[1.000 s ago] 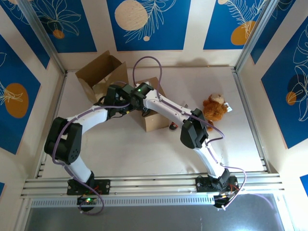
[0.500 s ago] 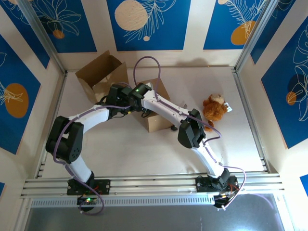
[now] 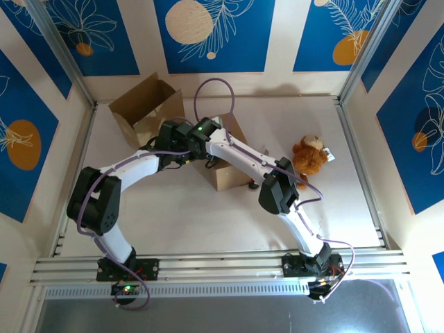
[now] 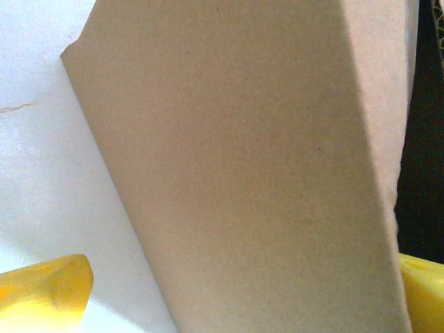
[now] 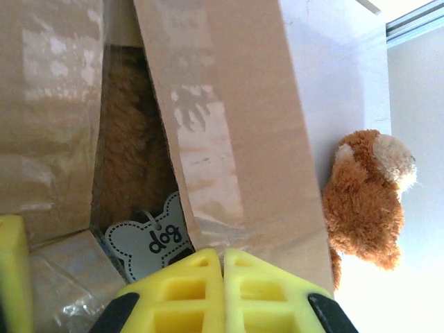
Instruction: Unpack the express box
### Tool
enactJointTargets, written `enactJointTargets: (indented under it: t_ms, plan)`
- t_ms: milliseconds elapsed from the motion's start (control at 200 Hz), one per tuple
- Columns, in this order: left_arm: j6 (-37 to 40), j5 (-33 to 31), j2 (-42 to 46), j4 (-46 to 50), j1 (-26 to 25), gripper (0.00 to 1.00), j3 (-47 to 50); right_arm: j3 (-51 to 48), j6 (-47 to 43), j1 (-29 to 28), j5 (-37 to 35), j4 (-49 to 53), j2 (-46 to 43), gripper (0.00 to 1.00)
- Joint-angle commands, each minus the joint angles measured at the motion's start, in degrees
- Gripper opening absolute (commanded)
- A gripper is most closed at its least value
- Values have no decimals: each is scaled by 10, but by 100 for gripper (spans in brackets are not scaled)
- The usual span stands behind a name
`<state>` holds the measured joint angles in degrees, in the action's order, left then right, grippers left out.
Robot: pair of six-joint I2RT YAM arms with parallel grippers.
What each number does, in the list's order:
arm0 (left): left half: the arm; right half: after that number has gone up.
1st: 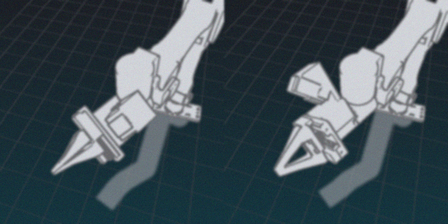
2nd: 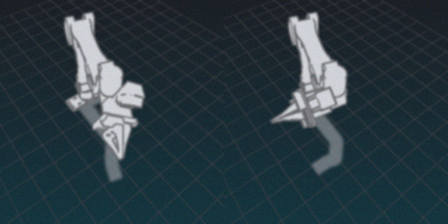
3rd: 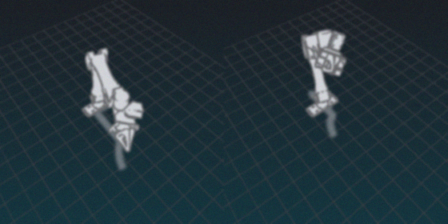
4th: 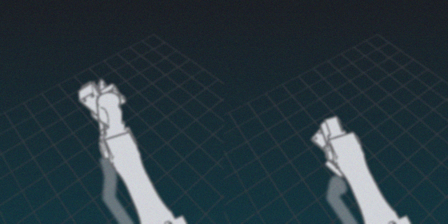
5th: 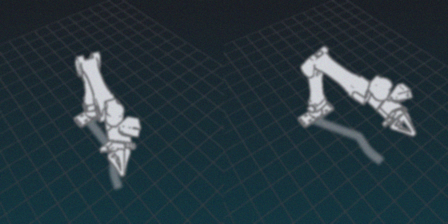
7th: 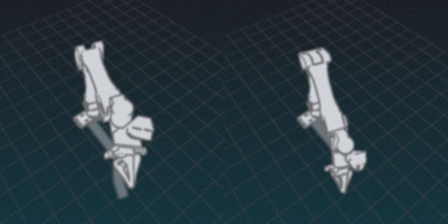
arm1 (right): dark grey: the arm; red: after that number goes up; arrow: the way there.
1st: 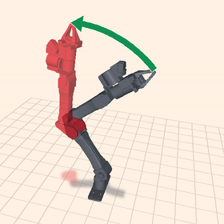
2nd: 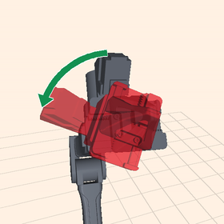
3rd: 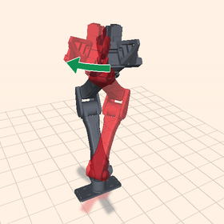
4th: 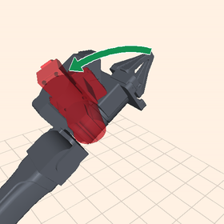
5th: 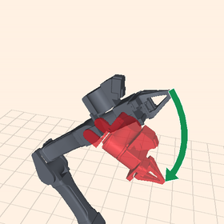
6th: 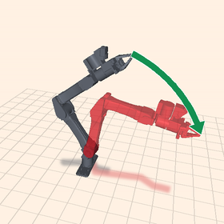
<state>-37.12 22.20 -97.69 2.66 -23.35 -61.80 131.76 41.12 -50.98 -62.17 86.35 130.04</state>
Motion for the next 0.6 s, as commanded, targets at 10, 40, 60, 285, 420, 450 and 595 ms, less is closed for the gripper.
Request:
enactJointTargets:
  t_ms: [10, 40, 60, 285, 420, 450, 595]
  plan:
    - [58, -63, -38, 186, 7, 100, 37, 4, 25, 55, -113, 151, -69, 0]
    - [60, -65, -38, 188, 7, 100, 37, 2, 25, 57, -111, 151, -74, 0]
    - [60, -66, -38, 189, 7, 100, 38, 1, 25, 59, -110, 151, -77, 0]
    - [64, -68, -41, 191, 7, 100, 41, -36, 35, 86, -104, 149, -109, 0]
    - [64, -68, -40, 192, 7, 100, 41, -70, 27, 101, -94, 132, -133, 0]
    - [64, -67, -40, 191, 7, 100, 40, -79, 11, 101, -84, 114, -141, 0]
    - [61, -62, -41, 189, 7, 100, 34, -123, -80, 80, -2, 2, -177, 1]
